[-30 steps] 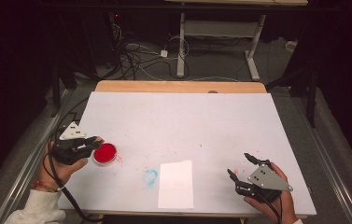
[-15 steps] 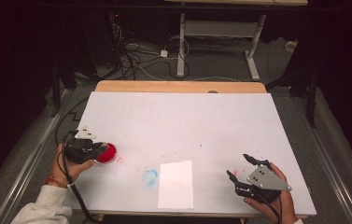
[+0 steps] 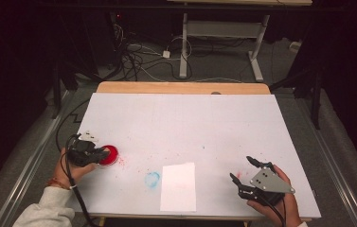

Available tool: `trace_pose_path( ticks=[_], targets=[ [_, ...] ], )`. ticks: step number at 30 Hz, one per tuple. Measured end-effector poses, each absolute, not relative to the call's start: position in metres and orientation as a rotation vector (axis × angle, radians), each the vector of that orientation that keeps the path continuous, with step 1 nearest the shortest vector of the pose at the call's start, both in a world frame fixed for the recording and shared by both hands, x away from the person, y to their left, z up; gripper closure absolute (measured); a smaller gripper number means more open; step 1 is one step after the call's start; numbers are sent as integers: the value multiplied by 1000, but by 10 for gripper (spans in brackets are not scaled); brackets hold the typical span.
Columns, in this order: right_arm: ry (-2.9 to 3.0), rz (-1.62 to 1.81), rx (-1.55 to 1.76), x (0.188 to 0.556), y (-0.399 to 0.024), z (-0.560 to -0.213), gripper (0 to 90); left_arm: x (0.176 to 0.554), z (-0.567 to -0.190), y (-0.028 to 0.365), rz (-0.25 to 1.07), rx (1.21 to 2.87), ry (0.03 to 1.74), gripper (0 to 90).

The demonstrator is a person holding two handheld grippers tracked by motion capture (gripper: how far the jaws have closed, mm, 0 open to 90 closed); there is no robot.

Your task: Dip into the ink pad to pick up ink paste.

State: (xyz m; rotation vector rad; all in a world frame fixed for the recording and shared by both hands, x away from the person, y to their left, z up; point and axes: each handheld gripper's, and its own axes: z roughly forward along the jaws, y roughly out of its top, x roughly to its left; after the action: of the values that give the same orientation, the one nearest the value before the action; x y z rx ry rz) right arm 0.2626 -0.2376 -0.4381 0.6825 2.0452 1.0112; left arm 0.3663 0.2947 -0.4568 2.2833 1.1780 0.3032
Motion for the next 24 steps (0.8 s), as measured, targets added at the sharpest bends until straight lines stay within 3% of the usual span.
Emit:
trace_pose_path(
  ticks=[24],
  targets=[
    [2040, 1010, 682, 264, -238, -437, 278, 368, -458, 293, 292, 2292, 1198, 736]
  ],
)
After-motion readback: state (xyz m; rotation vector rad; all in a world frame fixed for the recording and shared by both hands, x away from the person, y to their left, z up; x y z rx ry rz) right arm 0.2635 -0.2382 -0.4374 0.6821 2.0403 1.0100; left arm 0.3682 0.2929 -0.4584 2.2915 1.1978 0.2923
